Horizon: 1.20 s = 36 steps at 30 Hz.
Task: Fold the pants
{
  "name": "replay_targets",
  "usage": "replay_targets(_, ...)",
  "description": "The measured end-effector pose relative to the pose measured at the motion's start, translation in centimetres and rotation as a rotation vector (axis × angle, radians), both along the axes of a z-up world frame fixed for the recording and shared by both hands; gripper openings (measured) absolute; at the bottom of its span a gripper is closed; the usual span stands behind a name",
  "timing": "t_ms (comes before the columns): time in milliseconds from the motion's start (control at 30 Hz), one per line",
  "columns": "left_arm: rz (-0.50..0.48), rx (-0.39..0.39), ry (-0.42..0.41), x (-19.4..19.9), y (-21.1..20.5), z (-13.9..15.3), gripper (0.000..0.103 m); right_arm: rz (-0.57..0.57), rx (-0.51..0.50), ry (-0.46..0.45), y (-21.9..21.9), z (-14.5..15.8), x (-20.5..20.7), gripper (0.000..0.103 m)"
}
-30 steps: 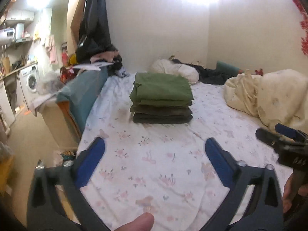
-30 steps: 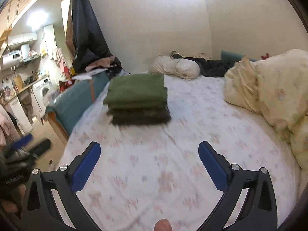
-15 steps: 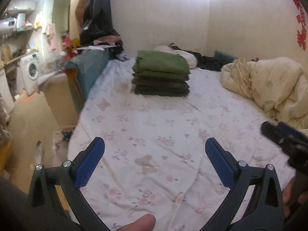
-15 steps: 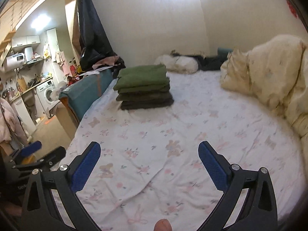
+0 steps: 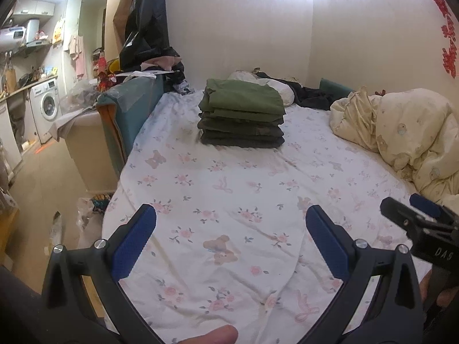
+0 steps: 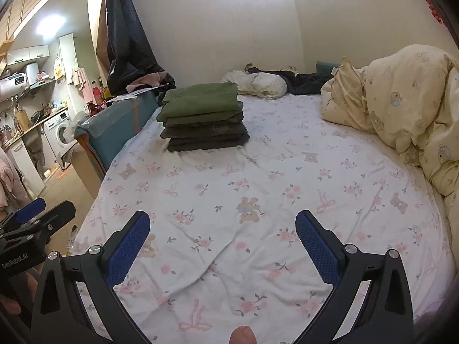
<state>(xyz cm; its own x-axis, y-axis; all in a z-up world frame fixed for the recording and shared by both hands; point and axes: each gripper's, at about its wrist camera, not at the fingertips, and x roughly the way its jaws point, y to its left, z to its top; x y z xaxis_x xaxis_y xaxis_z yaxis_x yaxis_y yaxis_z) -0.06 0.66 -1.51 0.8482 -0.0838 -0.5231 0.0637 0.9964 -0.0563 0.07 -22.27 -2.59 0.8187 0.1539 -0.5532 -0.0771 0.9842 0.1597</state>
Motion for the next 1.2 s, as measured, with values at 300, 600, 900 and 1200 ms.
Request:
replay_targets(300,0.026,-0.028,0.018,0.3,0.9,-0.1,0.103,0.002,-0.010,-0.010,0.1,0.0,0.2,0.103)
replay_targets(600,0.020,-0.029,0.003,0.1,0.8,0.2,0.103,-0.010,-0.018,-0.008,0.4,0.2,0.4,0.103)
replay_targets(900,0.023,-0.032,-0.003,-0.1,1.0,0.4,0.103,-0.011,-0.019,-0.008,0.4,0.2,0.4,0.103)
replay_targets(1200,0.022,-0.038,-0.001,-0.1,0.9,0.6,0.103,-0.010,-0.020,-0.007,0.6,0.2,0.4,0.103)
